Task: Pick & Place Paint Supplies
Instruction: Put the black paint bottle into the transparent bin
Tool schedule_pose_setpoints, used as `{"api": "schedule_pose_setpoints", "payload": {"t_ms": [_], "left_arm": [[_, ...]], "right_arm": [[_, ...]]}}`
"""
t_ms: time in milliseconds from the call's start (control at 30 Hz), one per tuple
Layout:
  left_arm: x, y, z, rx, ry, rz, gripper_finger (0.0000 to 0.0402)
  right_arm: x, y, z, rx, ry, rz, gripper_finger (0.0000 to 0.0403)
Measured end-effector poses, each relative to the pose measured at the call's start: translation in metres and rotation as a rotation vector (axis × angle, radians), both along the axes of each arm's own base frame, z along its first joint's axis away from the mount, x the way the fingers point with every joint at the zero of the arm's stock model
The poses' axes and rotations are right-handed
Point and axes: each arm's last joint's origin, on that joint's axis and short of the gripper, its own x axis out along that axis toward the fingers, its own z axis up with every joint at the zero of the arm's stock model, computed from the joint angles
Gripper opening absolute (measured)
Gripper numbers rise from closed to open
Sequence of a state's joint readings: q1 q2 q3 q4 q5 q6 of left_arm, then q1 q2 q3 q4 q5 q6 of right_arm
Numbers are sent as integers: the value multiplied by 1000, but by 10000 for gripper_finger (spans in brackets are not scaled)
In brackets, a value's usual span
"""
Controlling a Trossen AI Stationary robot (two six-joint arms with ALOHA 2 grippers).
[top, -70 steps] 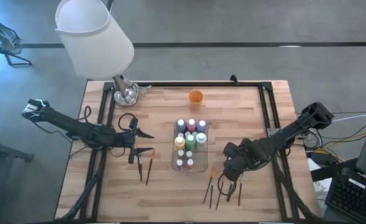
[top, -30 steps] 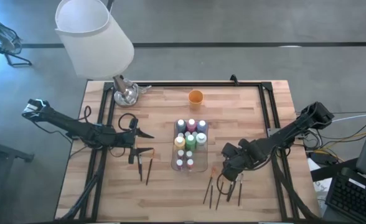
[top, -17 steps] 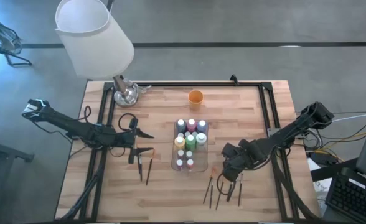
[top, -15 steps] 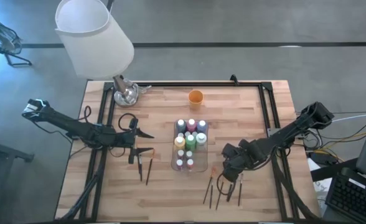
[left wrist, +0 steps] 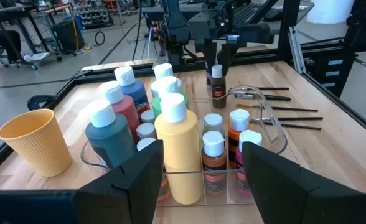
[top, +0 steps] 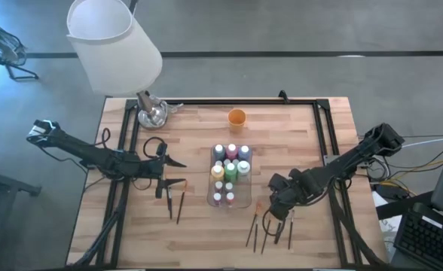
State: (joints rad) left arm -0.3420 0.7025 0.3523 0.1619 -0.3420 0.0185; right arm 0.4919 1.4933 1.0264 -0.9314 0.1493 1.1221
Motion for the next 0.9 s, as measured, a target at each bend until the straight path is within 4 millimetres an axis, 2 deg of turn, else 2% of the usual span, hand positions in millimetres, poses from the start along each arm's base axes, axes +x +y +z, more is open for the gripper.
{"api": "schedule_pose_setpoints", "payload": {"t_ms": [233, 467, 733, 900], "left_arm": [[0, 0, 0, 0, 0, 0, 222], [0, 0, 0, 0, 0, 0, 222], [0, 0, 0, 0, 0, 0, 222], [0, 0, 0, 0, 0, 0, 223]], "right_arm": [[0, 0, 0, 0, 1, 0, 133], [0, 0, 0, -1, 2, 0, 113], [0, 0, 0, -1, 2, 0, 130], [0, 0, 0, -1, 2, 0, 118]]}}
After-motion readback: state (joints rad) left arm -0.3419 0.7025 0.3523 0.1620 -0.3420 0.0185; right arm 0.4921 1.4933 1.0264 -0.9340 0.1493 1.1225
